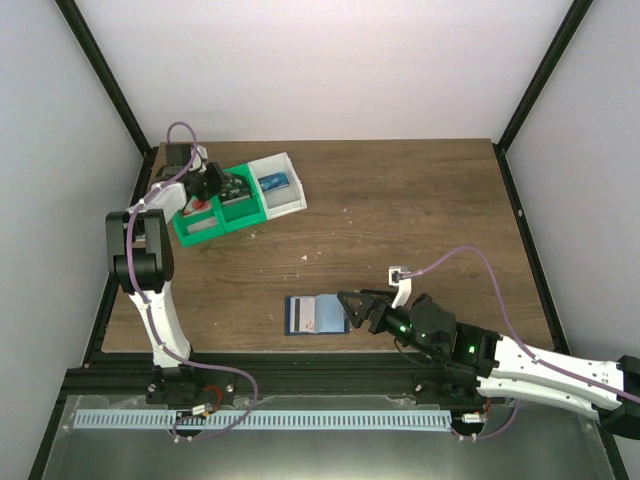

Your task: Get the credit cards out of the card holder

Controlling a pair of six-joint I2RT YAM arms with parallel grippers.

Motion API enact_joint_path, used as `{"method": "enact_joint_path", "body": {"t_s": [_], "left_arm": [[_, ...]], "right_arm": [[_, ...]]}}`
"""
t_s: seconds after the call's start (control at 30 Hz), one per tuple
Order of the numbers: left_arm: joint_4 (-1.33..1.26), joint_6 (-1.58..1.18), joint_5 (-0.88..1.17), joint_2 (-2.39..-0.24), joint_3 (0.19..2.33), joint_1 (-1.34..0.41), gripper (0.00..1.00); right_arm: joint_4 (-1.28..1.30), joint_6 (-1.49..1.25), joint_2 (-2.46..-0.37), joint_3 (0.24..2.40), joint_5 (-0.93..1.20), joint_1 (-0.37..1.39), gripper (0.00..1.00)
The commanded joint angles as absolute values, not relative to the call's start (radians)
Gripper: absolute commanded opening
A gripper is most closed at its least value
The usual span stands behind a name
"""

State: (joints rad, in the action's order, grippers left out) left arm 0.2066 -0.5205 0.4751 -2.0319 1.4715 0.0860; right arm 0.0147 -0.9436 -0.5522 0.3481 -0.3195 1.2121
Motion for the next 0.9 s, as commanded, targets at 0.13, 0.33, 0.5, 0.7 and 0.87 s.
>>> {"method": "enact_joint_path", "body": {"t_s": [0.13, 0.33, 0.5, 0.7, 0.87], "left_arm": [[0.199, -0.511, 0.405, -2.062, 1.499, 0.070, 0.00], [0.219, -0.508, 0.359, -2.072, 1.520, 0.069, 0.00], [0.224, -0.508, 0.357, -2.077, 1.523, 0.065, 0.05], [0.240, -0.509, 0.345, -2.072, 1.546, 0.061, 0.14], [0.263, -0.503, 0.328, -2.051, 1.563, 0.061, 0.19]], "right_arm": [[0.030, -0.952, -0.525, 0.399, -0.366, 1.207, 1.00], [0.026, -0.953, -0.517, 0.396, -0.375, 1.207, 1.00], [0.023, -0.953, -0.517, 0.394, -0.372, 1.206, 1.00], [0.018, -0.951, -0.509, 0.390, -0.374, 1.207, 1.00], [0.023, -0.962, -0.502, 0.384, -0.369, 1.207, 1.00]]}}
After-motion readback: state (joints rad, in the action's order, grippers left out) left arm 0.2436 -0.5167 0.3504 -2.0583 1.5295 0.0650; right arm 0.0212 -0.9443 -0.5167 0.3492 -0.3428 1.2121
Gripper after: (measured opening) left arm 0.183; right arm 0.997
